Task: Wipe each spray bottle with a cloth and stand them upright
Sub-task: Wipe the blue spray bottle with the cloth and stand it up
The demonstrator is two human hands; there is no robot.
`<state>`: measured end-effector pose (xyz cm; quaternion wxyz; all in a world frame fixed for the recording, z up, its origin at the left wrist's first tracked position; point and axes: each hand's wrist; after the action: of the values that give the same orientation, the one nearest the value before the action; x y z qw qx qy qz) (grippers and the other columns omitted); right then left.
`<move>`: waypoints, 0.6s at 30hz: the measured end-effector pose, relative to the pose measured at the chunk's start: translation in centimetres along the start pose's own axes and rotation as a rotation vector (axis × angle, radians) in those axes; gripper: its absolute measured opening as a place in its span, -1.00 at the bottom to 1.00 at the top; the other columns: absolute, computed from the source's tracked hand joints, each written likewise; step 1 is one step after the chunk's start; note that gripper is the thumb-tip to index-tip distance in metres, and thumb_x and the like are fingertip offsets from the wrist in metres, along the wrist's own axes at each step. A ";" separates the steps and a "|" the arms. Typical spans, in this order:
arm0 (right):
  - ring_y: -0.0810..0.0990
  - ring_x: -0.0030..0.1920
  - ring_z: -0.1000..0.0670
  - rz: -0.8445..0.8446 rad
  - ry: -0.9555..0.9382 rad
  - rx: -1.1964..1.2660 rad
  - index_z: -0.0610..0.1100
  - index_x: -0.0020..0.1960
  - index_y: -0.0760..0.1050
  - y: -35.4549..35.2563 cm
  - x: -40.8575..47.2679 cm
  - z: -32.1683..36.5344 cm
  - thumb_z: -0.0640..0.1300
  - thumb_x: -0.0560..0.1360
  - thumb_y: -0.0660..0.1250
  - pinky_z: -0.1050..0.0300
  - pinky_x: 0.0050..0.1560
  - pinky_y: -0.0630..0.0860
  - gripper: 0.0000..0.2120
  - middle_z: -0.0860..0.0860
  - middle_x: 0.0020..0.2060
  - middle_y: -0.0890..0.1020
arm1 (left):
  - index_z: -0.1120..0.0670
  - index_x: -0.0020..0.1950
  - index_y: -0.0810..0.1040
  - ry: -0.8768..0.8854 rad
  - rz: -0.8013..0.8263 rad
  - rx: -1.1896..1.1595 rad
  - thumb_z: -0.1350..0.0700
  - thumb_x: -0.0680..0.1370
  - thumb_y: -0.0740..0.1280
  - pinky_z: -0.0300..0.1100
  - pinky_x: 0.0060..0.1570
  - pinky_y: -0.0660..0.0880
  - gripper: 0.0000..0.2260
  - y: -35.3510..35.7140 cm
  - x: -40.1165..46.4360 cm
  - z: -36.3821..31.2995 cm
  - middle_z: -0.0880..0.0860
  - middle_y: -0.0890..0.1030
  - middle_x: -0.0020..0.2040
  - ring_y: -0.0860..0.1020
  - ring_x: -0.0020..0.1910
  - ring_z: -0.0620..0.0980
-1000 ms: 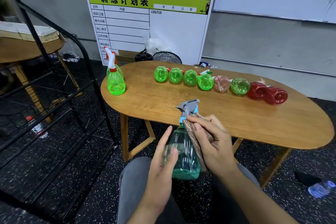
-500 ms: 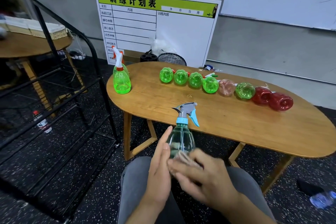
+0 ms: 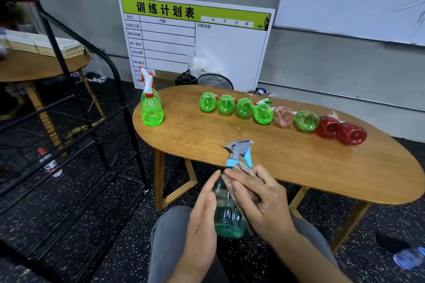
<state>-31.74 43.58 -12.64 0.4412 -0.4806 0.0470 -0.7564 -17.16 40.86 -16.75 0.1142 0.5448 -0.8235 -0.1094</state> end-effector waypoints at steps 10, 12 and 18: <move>0.51 -0.30 0.09 0.207 -0.363 -0.206 0.18 0.28 0.66 -0.5 -2.3 0.3 0.06 0.65 0.35 0.16 -0.41 0.51 -0.76 0.03 -0.16 0.57 | -0.13 0.52 0.45 0.002 -0.010 -0.065 0.05 0.75 0.04 -0.22 0.17 0.59 -0.62 -0.2 0.2 -0.5 0.00 0.69 0.31 0.66 0.30 0.02; 0.50 -0.30 0.13 0.129 -0.217 -0.153 0.20 0.28 0.63 -0.4 -0.6 0.3 0.15 0.69 0.25 0.18 -0.40 0.52 -0.75 0.07 -0.13 0.53 | -0.16 0.50 0.47 0.003 -0.004 -0.026 0.03 0.73 0.06 -0.24 0.22 0.56 -0.62 0.0 0.1 -0.4 -0.08 0.68 0.33 0.62 0.35 -0.04; 0.58 -0.21 0.12 -0.012 -0.010 -0.048 0.16 0.27 0.65 0.3 0.9 0.1 0.15 0.67 0.25 0.12 -0.33 0.57 -0.72 0.17 -0.09 0.53 | -0.20 0.51 0.49 -0.014 -0.017 -0.036 -0.06 0.68 0.13 -0.08 0.32 0.55 -0.60 0.0 -0.1 -0.3 -0.11 0.63 0.39 0.60 0.38 -0.05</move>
<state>-31.64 42.83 -12.14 0.4249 -0.4950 0.0602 -0.7555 -17.04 40.91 -16.42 0.1172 0.5488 -0.8176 -0.1288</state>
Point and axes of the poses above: each hand's wrist, its own x-axis towards the middle knuckle, its own y-axis out of the palm, z = x × y
